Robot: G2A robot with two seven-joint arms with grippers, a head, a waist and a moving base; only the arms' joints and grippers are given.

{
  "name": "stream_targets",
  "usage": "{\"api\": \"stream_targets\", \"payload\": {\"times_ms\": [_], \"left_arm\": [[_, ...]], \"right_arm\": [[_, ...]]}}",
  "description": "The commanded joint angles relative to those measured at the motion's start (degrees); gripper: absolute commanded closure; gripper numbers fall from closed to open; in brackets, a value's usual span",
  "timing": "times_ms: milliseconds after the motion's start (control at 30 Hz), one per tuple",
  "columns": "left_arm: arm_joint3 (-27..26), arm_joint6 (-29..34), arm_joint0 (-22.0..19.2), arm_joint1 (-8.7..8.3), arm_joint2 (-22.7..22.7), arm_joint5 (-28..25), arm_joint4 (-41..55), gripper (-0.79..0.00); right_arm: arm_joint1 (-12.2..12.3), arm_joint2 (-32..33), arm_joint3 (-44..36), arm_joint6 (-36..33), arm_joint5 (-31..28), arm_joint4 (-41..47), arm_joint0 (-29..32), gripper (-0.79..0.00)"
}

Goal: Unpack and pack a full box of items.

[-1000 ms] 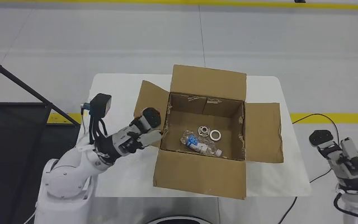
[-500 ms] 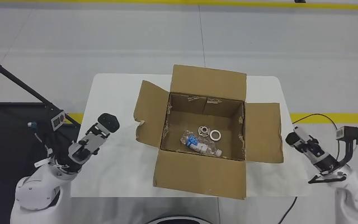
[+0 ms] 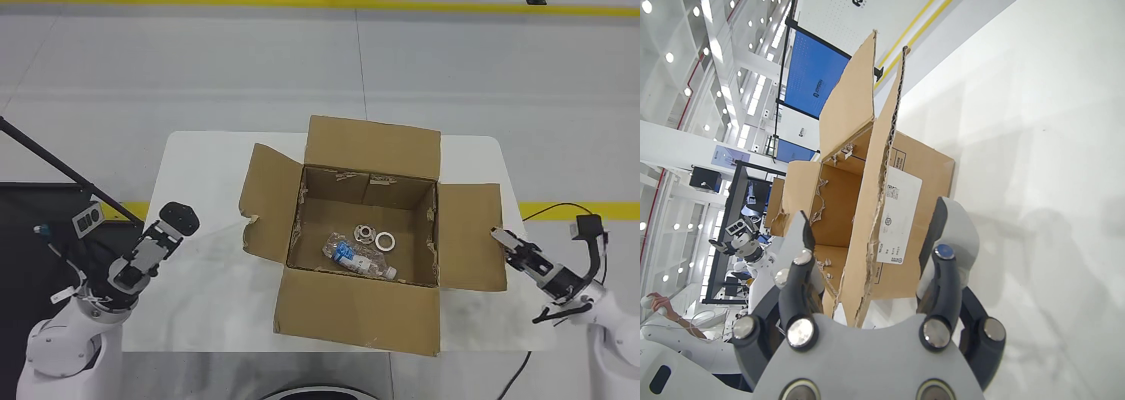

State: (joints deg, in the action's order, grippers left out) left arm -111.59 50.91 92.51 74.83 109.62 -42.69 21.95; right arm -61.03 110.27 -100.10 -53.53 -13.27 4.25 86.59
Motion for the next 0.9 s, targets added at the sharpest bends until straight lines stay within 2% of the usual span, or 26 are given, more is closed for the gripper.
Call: {"api": "stream_targets", "payload": {"times_ms": [0,67,300,867], "left_arm": [[0.2,-0.4,0.1,-0.1,-0.3,-0.3,-0.1,-0.785],[0.6,-0.9,0.0,-0.22,-0.5,-0.4,-0.2,-0.785],[1.5,-2.1,-0.4,-0.67,-1.5,-0.5,-0.3,-0.785],[1.5,-4.3,1.8,-1.61,-2.5,-3.0,-0.2,-0.785]], "right_arm": [[0.1,-0.4,0.0,-0.2,0.1,-0.3,-0.4,-0.031],[0.2,-0.8,0.0,-0.2,0.4,-0.6,-0.8,0.0],[0.5,-3.3,-0.3,0.6,2.2,-1.3,-2.7,0.0],[0.6,-10.2,-1.8,6.3,8.6,-2.0,-6.9,0.0]]}}
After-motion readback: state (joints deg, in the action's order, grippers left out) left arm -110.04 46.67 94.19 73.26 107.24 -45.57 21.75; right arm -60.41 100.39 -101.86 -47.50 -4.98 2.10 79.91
